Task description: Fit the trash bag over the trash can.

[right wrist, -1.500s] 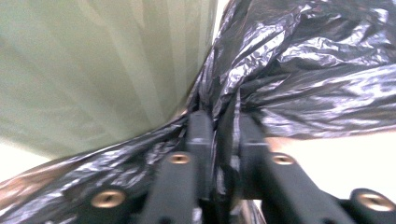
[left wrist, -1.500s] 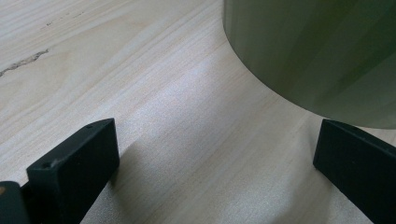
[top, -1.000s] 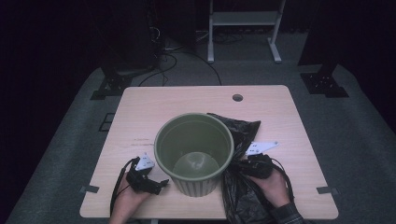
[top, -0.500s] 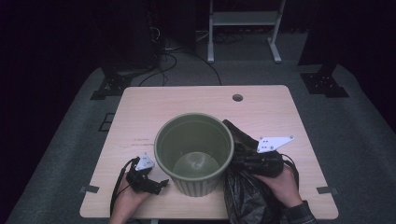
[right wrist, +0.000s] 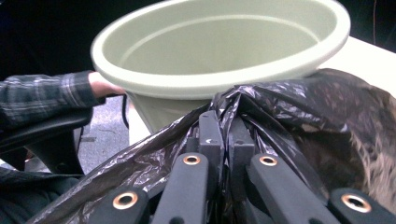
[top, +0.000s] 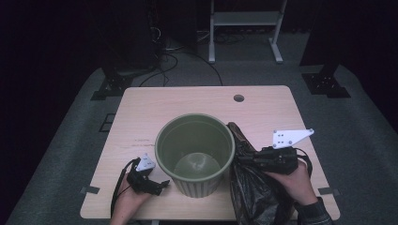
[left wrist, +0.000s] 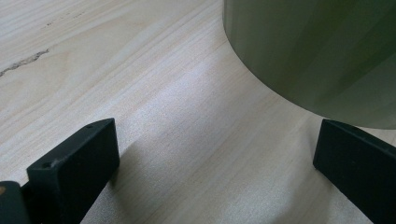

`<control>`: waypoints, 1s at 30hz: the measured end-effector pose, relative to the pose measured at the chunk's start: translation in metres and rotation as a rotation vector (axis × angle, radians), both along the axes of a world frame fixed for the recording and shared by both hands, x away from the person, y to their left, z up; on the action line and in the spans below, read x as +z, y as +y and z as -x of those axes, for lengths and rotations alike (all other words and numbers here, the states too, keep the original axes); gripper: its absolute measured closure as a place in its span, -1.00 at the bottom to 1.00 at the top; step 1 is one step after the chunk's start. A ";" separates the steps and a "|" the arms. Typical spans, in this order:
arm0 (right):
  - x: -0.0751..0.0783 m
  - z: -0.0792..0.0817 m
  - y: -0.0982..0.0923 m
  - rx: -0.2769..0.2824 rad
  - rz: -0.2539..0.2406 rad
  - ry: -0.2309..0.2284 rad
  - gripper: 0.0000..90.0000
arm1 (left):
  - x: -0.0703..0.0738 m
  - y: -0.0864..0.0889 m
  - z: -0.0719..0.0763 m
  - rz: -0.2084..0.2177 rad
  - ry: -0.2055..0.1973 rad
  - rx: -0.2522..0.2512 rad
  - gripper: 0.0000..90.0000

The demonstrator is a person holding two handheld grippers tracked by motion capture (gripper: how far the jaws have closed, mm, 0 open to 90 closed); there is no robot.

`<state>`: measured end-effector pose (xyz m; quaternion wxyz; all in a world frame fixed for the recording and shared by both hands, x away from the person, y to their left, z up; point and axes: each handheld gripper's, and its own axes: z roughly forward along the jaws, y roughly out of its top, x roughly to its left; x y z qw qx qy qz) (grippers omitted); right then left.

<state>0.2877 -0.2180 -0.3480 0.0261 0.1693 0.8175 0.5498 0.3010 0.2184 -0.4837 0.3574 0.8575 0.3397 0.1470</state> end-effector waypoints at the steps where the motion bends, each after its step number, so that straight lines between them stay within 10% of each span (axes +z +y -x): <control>1: 0.004 0.001 0.000 0.011 -0.006 -0.008 0.95 | 0.000 0.000 0.000 0.000 0.000 0.000 -1.00; 13: 0.029 0.003 0.004 0.061 0.049 -0.036 0.95 | 0.000 0.000 0.000 0.002 -0.001 0.001 -1.00; 30: 0.058 0.004 0.001 0.171 -0.107 -0.045 0.95 | 0.000 0.000 0.000 0.002 -0.001 0.001 -1.00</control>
